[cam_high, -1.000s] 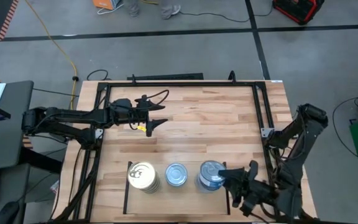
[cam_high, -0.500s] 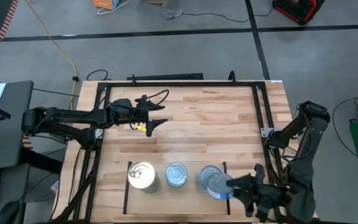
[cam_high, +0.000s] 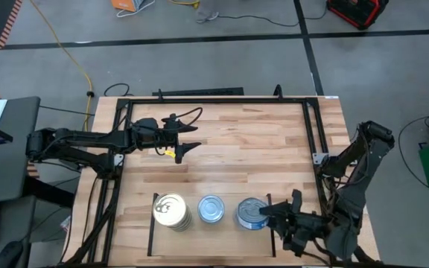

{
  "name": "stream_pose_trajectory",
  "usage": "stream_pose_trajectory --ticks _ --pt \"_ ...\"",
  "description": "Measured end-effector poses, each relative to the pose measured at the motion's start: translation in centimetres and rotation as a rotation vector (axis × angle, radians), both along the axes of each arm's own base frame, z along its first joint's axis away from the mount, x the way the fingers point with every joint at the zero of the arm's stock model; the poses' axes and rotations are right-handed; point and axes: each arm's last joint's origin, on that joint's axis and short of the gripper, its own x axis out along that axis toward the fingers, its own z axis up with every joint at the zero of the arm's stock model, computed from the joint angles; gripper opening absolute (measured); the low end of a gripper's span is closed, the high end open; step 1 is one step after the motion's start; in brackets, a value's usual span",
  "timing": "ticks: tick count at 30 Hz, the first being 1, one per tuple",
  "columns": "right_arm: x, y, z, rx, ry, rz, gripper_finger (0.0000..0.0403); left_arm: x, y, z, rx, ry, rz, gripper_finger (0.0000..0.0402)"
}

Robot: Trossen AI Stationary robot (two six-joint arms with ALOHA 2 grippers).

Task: Stack canned seafood by type on shelf
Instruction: Put the blue tuna can on the top of the left stacked tuna cans on the shelf

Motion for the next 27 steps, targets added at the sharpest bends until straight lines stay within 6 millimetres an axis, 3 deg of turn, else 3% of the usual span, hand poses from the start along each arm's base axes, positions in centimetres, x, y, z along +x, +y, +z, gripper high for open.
stream_pose_trajectory --ticks 19,27 --pt "-0.02 -0.30 -0.86 -0.071 0.065 0.013 0.0185 0.00 0.00 0.00 0.001 0.000 0.000 0.0288" --pt "-0.03 -0.34 -0.89 -0.175 0.081 0.005 0.0178 0.00 0.00 0.00 0.003 0.001 -0.001 0.0288"
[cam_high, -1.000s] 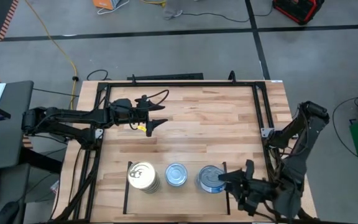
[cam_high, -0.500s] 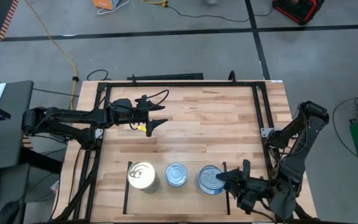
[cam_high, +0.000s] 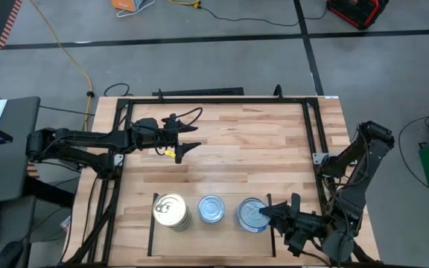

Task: Stack canned seafood by type on shelf
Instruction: Put the blue tuna can on the top of the left stacked tuna cans on the shelf

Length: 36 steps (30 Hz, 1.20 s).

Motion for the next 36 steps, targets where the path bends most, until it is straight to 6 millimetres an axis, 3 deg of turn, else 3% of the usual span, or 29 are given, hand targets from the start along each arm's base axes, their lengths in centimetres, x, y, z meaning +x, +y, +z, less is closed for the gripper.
stream_pose_trajectory --ticks 15,24,31,36 --pt "0.0 0.0 0.3 -0.109 0.000 -0.013 0.0173 0.0 0.0 0.0 -0.001 -0.001 0.000 0.0288" --pt "-1.6 0.3 1.8 -0.166 -0.017 -0.022 0.0175 0.0 0.0 0.0 -0.002 -0.002 0.000 0.0288" --pt "-3.7 -1.6 3.9 -0.101 0.030 0.127 0.0173 0.0 0.0 0.0 -0.050 -0.012 0.004 0.0288" --pt "-4.0 -2.8 3.3 -0.147 0.121 0.157 0.0173 0.0 0.0 0.1 -0.060 -0.024 0.022 0.0288"
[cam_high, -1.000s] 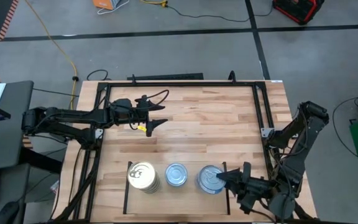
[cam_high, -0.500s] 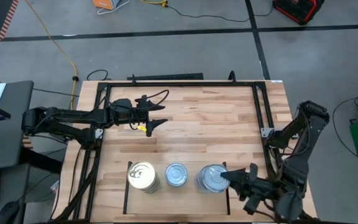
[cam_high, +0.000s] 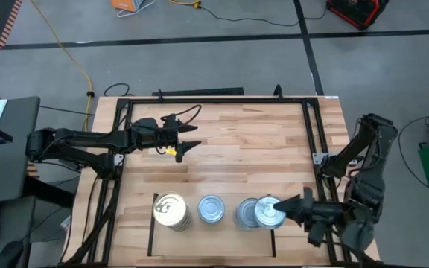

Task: Stack canned seafood by type on shelf
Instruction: Put the blue tuna can on the top of the left stacked tuna cans on the shelf

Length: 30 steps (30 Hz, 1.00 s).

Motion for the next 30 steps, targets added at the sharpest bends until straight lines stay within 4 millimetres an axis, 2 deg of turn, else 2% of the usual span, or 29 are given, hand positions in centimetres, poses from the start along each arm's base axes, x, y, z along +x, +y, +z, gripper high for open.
stream_pose_trajectory --ticks 6,12,30 --pt "1.2 0.0 -1.2 -0.161 0.058 -0.010 0.0176 0.0 0.0 0.2 -0.048 -0.037 0.008 0.0288" --pt "1.8 -0.4 -1.2 -0.235 0.068 -0.014 0.0175 0.0 0.0 0.2 -0.106 -0.051 0.014 0.0288" --pt "3.5 -1.1 -0.8 -0.279 0.095 0.073 0.0178 0.0 0.2 0.3 -0.139 -0.064 0.074 0.0288"
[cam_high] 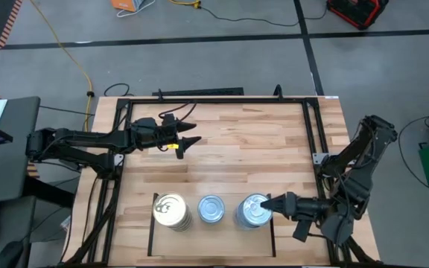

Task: Stack canned seafood by type on shelf
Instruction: Put the blue tuna can on the top of the left stacked tuna cans on the shelf

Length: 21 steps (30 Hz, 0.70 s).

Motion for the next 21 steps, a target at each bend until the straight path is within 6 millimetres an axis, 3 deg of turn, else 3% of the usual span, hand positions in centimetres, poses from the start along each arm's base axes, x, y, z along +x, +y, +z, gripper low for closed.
stream_pose_trajectory --ticks 7,15,21 --pt "0.17 0.00 0.09 -0.002 -0.003 0.011 0.0190 0.00 0.01 -0.01 0.000 0.001 0.002 0.0288" --pt "0.20 0.03 0.09 0.001 -0.004 0.012 0.0248 0.00 0.01 -0.01 0.000 0.001 0.002 0.0288" --pt "0.19 0.03 0.09 -0.030 -0.001 0.021 0.0255 0.01 0.00 -0.01 0.000 0.000 0.001 0.0288"
